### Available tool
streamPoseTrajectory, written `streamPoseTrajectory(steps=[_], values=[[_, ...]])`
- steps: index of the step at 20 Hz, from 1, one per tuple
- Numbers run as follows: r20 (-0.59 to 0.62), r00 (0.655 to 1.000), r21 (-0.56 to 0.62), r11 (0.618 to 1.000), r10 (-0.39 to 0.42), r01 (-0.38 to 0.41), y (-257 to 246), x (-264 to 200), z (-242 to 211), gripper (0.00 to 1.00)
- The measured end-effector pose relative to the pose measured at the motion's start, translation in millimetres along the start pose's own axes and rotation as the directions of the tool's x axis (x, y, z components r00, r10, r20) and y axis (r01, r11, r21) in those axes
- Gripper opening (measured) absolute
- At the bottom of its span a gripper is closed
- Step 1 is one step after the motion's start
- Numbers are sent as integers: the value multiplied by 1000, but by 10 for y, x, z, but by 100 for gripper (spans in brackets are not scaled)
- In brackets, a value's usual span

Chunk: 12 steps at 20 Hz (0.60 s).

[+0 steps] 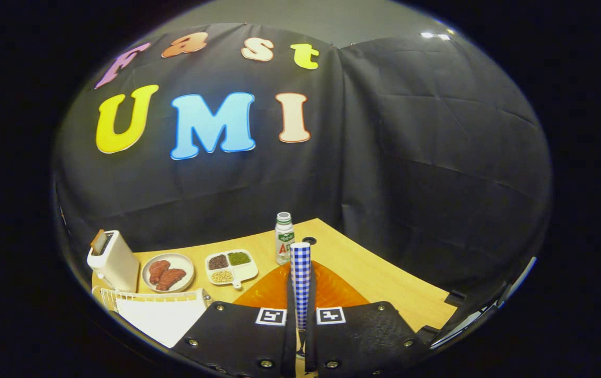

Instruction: Take the plate from the dish rack, then take the spoon from the basket and place it into the plate.

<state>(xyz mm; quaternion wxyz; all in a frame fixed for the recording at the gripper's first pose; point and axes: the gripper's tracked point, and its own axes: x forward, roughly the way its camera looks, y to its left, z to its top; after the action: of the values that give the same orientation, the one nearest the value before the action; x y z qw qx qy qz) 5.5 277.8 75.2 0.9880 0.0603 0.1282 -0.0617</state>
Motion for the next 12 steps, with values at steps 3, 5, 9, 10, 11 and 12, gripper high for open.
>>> streamPoseTrajectory(steps=[3, 5, 9, 10, 11, 12], values=[[2, 997, -39, 997, 73, -73, 321, -364, -101, 6], [-10, 992, -60, 990, 124, -125, 527, -557, -223, 6], [-50, 978, -92, 974, 205, -209, 848, -917, -536, 6], [-64, 974, -99, 970, 218, -224, 906, -995, -627, 6], [-73, 971, -110, 966, 228, -235, 957, -1061, -700, 7], [-83, 969, -125, 962, 233, -242, 993, -1102, -781, 6]])
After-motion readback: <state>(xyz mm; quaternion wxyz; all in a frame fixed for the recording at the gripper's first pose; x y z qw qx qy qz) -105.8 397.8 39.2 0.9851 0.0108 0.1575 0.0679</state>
